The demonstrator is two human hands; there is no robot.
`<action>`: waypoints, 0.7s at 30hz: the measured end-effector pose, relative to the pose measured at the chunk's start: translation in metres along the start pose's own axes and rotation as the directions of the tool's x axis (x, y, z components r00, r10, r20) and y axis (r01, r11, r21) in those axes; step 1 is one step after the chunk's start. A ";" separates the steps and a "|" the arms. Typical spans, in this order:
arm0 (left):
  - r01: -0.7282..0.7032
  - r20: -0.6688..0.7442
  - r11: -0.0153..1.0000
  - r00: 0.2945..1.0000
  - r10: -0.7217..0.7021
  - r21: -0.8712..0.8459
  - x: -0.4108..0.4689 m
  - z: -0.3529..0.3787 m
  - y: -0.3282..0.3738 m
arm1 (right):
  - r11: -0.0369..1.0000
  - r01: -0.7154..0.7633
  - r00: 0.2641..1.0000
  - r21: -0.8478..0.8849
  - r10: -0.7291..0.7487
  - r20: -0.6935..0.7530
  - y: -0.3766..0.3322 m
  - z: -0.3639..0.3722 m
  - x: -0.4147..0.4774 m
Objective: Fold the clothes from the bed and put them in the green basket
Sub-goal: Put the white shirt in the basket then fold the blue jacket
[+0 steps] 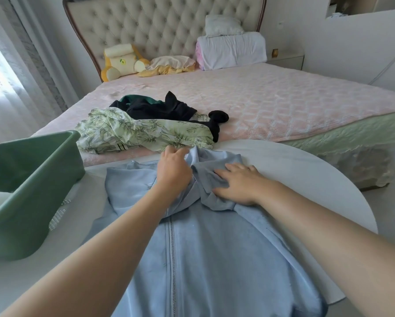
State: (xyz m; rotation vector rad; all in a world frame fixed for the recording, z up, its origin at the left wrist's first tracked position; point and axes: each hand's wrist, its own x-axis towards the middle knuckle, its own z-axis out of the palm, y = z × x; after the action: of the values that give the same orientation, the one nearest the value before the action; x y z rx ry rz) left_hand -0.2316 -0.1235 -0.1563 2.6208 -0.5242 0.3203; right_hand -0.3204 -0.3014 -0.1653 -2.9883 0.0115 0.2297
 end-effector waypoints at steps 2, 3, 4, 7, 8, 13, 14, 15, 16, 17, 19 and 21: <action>-0.207 -0.098 0.973 0.976 0.196 -0.106 -0.012 0.002 0.009 | 0.996 -0.059 0.996 -0.062 0.062 0.058 -0.005 0.004 0.003; -0.288 -0.020 0.955 0.958 0.287 -0.075 -0.018 0.006 0.013 | 0.989 -0.098 0.994 -0.108 0.103 0.040 -0.009 0.003 0.005; -0.340 0.119 0.941 0.934 0.337 0.006 -0.024 0.011 0.015 | 0.974 -0.149 0.988 -0.170 0.152 0.004 -0.013 0.002 0.007; -0.337 0.403 0.923 0.883 0.242 0.185 -0.033 0.028 0.006 | 0.974 -0.176 0.981 -0.140 0.162 -0.106 -0.025 0.004 0.012; -0.338 0.396 0.921 0.886 0.241 0.196 -0.034 0.030 0.003 | 0.992 -0.113 0.987 -0.049 0.107 -0.119 -0.028 0.007 0.014; -0.339 0.348 0.921 0.901 0.258 0.194 -0.027 0.022 -0.003 | 0.999 -0.004 0.999 0.044 0.005 -0.038 -0.028 0.024 0.016; -0.318 0.327 0.940 0.907 0.264 0.123 -0.026 0.017 -0.006 | 1.000 -0.016 1.000 0.026 0.016 -0.026 -0.027 0.024 0.018; -0.291 0.297 0.955 0.918 0.262 0.054 -0.027 0.011 -0.009 | 1.000 -0.031 0.999 0.002 0.031 -0.012 -0.028 0.024 0.020; -0.262 0.255 0.965 0.934 0.251 0.007 -0.027 0.004 -0.014 | 0.998 -0.053 0.999 -0.023 0.053 -0.001 -0.030 0.021 0.023; -0.233 0.204 0.972 0.951 0.231 -0.012 -0.029 -0.005 -0.020 | 0.996 -0.075 0.997 -0.044 0.075 -0.003 -0.034 0.018 0.025; -0.176 0.100 0.984 0.980 0.174 0.011 -0.033 -0.024 -0.037 | 0.993 -0.103 0.993 -0.054 0.100 -0.057 -0.048 0.012 0.029; -0.094 0.036 0.995 0.995 0.093 0.026 -0.037 -0.042 -0.057 | 0.996 -0.089 0.984 -0.022 0.084 -0.154 -0.065 0.009 0.029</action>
State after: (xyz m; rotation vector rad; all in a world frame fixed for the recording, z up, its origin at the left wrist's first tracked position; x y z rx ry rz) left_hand -0.2473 -0.0449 -0.1528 2.6380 -0.6603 0.3147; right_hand -0.2923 -0.2358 -0.1690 -3.0299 0.1559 0.0086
